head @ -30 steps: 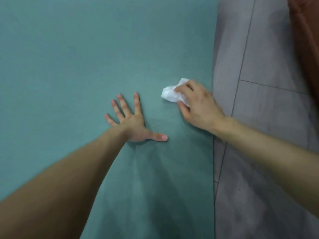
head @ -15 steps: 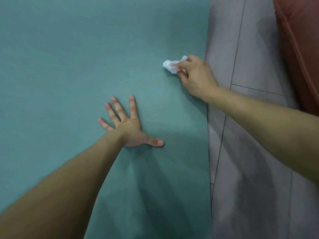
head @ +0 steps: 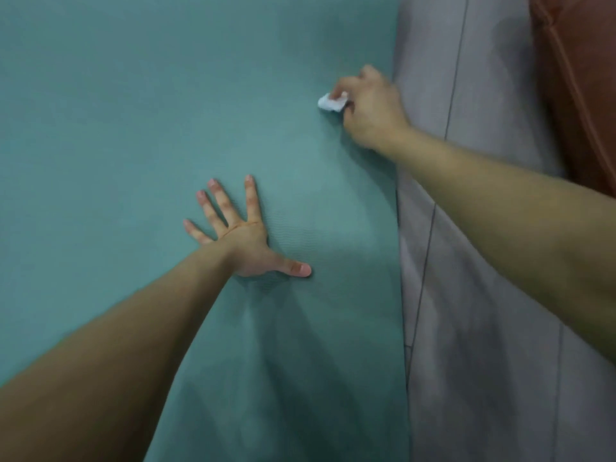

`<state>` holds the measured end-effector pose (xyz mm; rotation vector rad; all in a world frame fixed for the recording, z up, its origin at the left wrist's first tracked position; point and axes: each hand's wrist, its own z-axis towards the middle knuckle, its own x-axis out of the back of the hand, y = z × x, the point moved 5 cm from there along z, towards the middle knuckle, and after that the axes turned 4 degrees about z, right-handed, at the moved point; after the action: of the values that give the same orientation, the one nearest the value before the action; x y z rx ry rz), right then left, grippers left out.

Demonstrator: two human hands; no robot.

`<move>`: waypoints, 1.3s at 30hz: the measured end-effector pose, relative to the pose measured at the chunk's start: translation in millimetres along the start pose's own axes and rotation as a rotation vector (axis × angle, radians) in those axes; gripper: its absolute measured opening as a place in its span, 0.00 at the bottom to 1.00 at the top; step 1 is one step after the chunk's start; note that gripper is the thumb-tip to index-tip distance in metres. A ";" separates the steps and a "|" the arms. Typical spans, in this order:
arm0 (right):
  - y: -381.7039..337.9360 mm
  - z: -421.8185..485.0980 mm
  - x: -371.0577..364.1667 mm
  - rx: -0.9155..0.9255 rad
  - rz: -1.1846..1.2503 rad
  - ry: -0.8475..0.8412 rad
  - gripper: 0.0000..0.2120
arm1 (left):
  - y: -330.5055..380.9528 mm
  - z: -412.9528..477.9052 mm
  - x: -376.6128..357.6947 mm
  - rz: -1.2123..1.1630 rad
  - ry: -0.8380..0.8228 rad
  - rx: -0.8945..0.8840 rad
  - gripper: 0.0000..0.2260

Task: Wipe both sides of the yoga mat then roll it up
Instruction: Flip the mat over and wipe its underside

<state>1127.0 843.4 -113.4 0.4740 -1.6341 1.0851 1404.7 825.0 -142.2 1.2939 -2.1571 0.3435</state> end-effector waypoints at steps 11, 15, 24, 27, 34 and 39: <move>13.6 -54.7 -1.4 0.161 0.099 0.098 0.09 | 1.5 -0.2 -1.1 -0.003 -0.001 -0.008 0.82; 36.5 32.9 7.8 -0.102 0.066 0.166 0.11 | 1.6 -1.5 1.0 -0.010 -0.007 -0.006 0.82; -7.9 -238.3 -7.6 0.207 0.284 -0.079 0.05 | 1.0 -0.6 -1.4 -0.005 -0.005 -0.009 0.82; 13.3 -127.1 0.0 0.151 0.153 0.056 0.04 | 2.0 0.4 -0.4 -0.024 -0.007 -0.021 0.82; 24.9 -26.3 1.5 -0.058 0.094 0.182 0.06 | 1.3 2.2 0.0 -0.014 -0.020 -0.007 0.81; -32.3 -207.0 -27.4 0.299 0.357 -0.166 0.06 | -0.9 4.2 0.5 0.025 -0.011 -0.006 0.82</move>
<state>1274.9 994.2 -121.3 0.4862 -1.7505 1.6068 1403.8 822.1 -145.2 1.2696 -2.1832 0.3406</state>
